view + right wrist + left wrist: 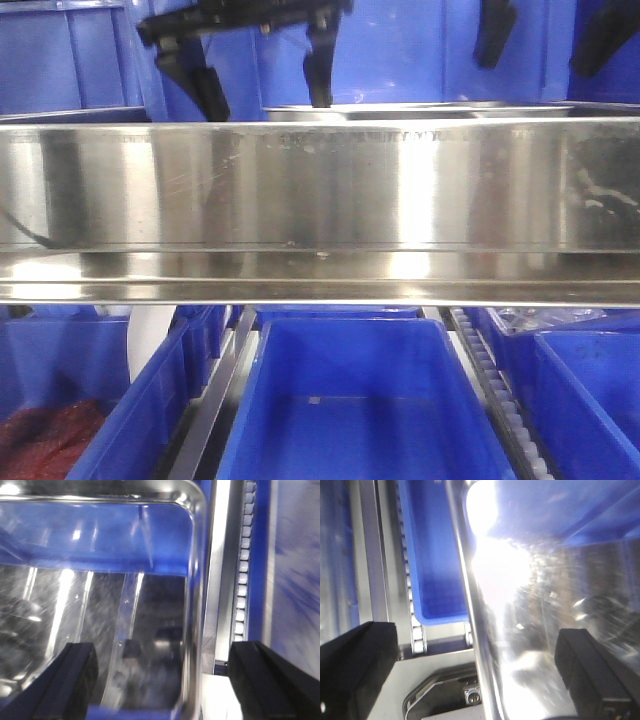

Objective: Stack silver trays without gaps
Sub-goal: 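Close both grippers on opposite sides of the silver tray rim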

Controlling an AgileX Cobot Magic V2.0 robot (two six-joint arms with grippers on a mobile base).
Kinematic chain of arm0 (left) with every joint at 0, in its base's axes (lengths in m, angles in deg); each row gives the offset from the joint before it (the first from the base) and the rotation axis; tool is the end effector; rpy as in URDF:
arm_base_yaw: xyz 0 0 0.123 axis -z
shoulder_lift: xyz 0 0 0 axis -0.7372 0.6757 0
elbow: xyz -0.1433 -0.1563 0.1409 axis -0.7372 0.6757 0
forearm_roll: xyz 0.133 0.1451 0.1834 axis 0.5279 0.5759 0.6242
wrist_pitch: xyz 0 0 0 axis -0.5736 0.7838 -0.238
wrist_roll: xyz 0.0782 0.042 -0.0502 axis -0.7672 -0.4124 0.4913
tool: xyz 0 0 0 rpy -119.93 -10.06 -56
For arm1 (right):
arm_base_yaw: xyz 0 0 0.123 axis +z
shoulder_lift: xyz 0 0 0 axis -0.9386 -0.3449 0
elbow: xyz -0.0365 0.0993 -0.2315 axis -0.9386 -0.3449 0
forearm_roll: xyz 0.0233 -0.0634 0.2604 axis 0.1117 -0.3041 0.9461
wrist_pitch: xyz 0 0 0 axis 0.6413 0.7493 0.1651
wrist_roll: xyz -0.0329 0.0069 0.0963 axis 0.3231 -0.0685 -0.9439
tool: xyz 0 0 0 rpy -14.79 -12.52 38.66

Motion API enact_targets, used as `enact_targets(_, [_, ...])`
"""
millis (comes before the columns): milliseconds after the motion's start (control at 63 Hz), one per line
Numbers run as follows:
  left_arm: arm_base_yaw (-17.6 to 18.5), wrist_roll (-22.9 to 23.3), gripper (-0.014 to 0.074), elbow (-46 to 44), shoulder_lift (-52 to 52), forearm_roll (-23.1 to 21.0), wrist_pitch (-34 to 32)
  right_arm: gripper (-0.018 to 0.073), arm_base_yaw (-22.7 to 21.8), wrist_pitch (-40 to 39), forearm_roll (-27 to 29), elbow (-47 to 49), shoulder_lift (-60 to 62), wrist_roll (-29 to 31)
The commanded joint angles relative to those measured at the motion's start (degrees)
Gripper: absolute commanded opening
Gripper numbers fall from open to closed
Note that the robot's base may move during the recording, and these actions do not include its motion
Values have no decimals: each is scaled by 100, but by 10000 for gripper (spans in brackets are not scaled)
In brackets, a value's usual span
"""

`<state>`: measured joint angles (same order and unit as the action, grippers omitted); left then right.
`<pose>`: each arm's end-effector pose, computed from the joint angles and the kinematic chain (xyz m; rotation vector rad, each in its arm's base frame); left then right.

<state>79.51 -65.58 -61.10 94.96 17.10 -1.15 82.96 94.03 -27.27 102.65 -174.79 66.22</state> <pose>0.3964 -0.2491 0.2726 0.2807 2.7175 -0.2859 0.3893 0.0962 0.2889 0.0128 2.6658 0.2260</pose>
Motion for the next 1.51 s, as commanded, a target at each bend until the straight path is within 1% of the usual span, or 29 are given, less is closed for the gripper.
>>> enact_targets(0, [-3, 62, 526, -199, -322, -20, -231, 622, -1, -283, 22, 212, 151, 197])
enact_targets(365, [-3, 62, 526, -199, -215, -20, -309, 622, -7, -497, 22, 212, -51, 343])
enact_targets(460, [-3, 62, 526, -199, -215, -43, -387, 622, -7, -473, 22, 212, -118, 416])
enact_targets(999, [-3, 62, 526, -199, -105, -118, -364, 622, -7, -423, 17, 212, -284, 636])
enact_targets(1079, [-3, 62, 526, -199, -93, -131, -338, 609, -7, -370, 17, 212, -313, 684])
enact_targets(1126, [-3, 62, 526, -199, -81, -132, -326, 578, -7, -333, 17, 206, -319, 726])
enact_targets(1237, [-3, 62, 526, -199, -81, -132, -300, 461, -7, -251, 17, 206, -319, 784])
enact_targets(1317, [-3, 62, 521, -199, -81, -132, -277, 315, -7, -161, 17, 206, -319, 784])
enact_targets(1428, [-3, 62, 432, -199, -81, -117, -228, 135, -7, -73, 12, 206, -319, 784])
enact_targets(1491, [-3, 62, 330, -199, -81, -108, -216, 46, -7, -24, -6, 206, -319, 784])
